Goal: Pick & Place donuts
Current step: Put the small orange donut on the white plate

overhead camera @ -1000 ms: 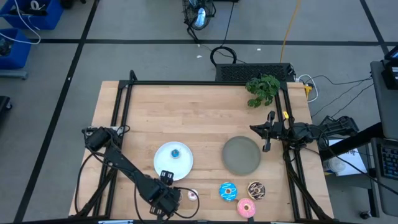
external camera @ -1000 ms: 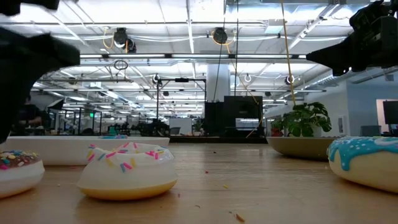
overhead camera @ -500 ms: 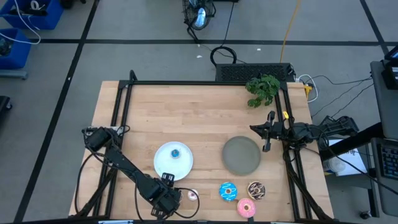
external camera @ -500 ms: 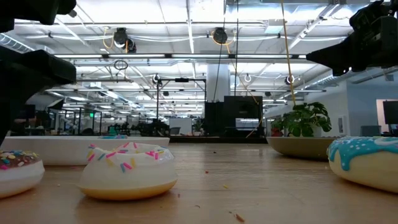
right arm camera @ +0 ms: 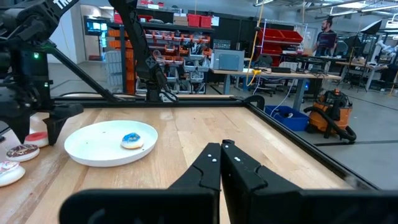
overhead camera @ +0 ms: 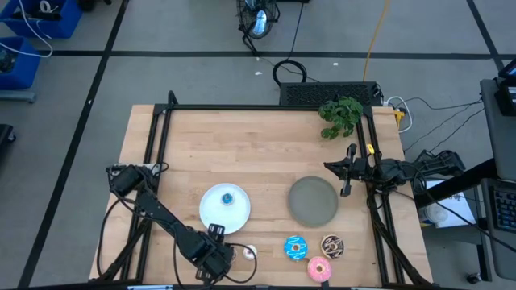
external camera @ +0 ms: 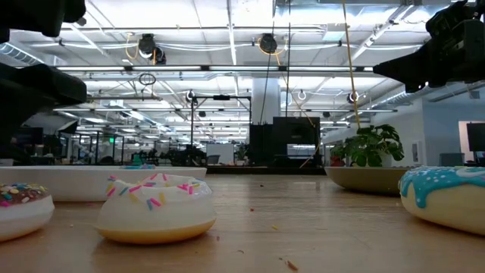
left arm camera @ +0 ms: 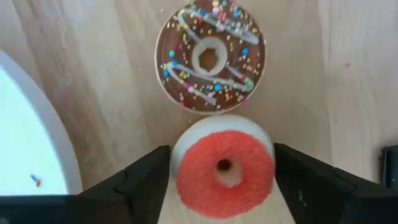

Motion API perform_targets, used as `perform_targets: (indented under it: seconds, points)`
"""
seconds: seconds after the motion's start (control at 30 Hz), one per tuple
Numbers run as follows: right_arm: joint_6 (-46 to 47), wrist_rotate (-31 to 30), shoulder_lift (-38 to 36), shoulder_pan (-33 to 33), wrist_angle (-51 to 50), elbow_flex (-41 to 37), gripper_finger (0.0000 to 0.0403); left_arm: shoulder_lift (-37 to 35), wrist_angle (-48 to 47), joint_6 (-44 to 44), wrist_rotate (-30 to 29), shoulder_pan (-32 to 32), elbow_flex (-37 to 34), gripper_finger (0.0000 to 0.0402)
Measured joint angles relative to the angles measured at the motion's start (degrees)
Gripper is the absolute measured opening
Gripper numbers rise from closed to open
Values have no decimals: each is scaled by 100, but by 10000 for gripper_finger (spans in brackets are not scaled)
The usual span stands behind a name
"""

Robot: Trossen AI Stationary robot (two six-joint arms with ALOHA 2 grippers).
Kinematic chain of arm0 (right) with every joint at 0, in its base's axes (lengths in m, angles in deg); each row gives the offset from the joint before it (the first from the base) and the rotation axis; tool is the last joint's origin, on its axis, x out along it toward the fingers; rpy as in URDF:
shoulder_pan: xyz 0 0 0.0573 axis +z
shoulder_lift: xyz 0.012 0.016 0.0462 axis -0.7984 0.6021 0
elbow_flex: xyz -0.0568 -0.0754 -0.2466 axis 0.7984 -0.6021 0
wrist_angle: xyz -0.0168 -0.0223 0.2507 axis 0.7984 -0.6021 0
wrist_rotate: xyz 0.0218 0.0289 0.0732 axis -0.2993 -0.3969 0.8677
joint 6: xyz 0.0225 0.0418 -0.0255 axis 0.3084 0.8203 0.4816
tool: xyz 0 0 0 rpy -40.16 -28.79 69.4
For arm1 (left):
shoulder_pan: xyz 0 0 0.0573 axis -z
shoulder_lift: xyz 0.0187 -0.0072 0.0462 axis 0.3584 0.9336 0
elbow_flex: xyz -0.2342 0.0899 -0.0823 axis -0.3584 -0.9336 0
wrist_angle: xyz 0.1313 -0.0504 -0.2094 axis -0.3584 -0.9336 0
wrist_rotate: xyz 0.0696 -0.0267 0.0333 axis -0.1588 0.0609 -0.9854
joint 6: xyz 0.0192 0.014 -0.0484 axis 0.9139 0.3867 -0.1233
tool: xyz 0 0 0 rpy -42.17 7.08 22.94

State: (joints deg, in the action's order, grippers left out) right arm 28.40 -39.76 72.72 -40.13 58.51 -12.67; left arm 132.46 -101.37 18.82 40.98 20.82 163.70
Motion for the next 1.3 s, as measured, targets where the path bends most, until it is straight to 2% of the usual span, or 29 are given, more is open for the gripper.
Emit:
perform_targets:
  seconds: [0.37, 0.5, 0.63, 0.8, 1.03, 1.17, 1.3]
  points:
    - [0, 0, -1, 0, 0, 0, 0, 0, 60, -397, 240, -2, 101, 154]
    - [0, 0, -1, 1, 0, 0, 0, 0, -141, -455, 373, -11, 376, 122]
    - [1, -1, -1, 1, 2, -2, 0, 0, -610, -281, 213, -33, 837, 103]
    - [0, 1, 1, -1, 2, 0, 0, 0, -1928, -199, -226, -129, 1653, 104]
    - [0, 0, -1, -1, 2, 0, 0, 2, -3839, 0, -856, -517, 2933, 138]
    - [0, 1, -1, -1, 3, 0, 0, 0, -4359, 189, -1002, -764, 3431, 154]
    - [0, 8, -1, 0, 2, 0, 0, 0, -4407, 551, -807, -963, 3602, 160]
